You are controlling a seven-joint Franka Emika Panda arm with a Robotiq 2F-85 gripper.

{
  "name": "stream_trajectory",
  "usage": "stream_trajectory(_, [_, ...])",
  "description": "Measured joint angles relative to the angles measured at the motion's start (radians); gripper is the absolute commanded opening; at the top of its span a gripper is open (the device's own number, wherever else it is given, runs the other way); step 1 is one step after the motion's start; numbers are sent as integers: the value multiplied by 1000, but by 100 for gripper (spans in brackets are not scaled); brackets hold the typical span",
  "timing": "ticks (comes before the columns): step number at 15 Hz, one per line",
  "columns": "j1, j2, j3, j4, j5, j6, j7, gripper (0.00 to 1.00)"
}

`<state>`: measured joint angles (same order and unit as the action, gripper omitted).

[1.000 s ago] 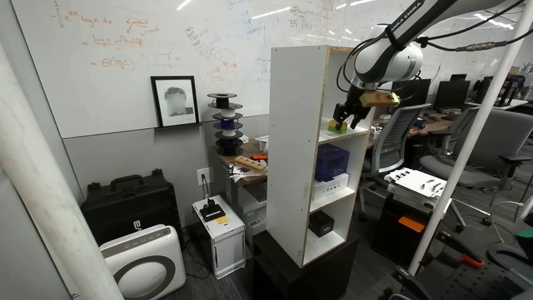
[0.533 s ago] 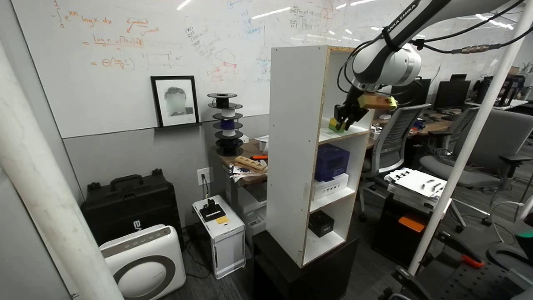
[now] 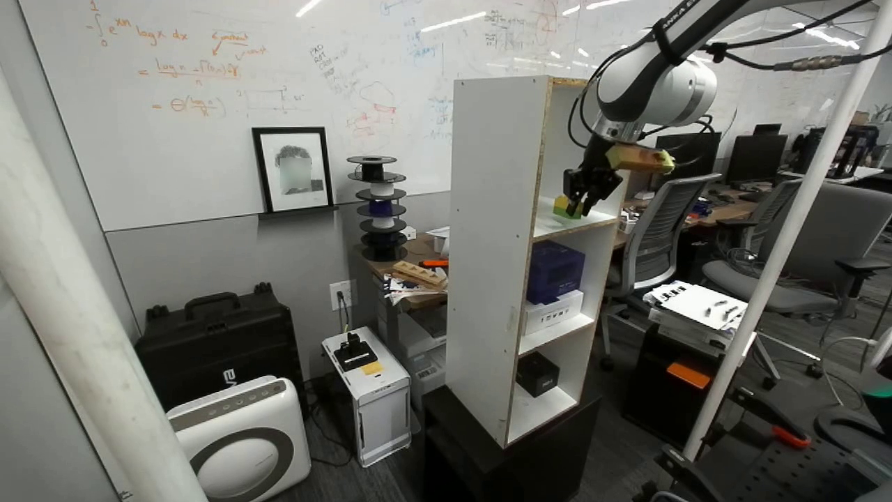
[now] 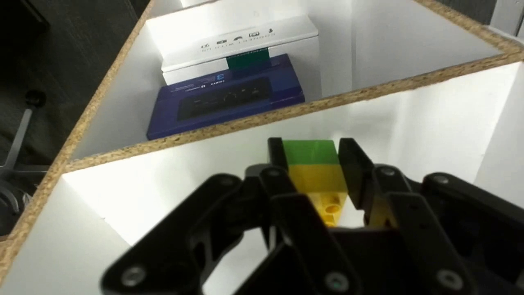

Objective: Put the lego bricks on top of the shelf

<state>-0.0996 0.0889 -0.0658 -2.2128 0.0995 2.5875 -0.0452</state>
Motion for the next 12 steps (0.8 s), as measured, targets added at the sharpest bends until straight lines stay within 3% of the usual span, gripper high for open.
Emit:
stream_trajectory(4, [5,-154,0,-64,-81,-142,59,16])
stream_trajectory(7, [7,-295,9,-80,-156,-345,127,16])
stream_trajectory(10, [7,-432,23,-78,-173,-505,154,16])
stream_trajectory(12, [7,-509,27,-69,-173,-553,170,16])
